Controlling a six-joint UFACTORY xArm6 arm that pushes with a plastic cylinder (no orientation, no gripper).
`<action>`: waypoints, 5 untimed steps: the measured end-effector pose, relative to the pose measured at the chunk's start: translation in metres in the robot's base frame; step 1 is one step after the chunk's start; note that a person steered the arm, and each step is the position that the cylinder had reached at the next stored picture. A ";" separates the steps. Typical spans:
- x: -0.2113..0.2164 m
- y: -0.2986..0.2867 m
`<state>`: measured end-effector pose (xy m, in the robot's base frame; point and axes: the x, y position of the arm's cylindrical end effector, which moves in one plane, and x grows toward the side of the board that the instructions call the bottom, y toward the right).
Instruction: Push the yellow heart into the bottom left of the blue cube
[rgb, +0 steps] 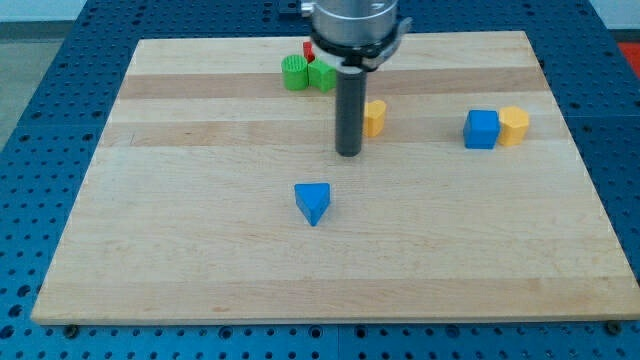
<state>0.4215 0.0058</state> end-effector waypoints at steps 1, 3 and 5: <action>-0.021 -0.011; -0.082 0.010; -0.059 0.053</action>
<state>0.3620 0.0586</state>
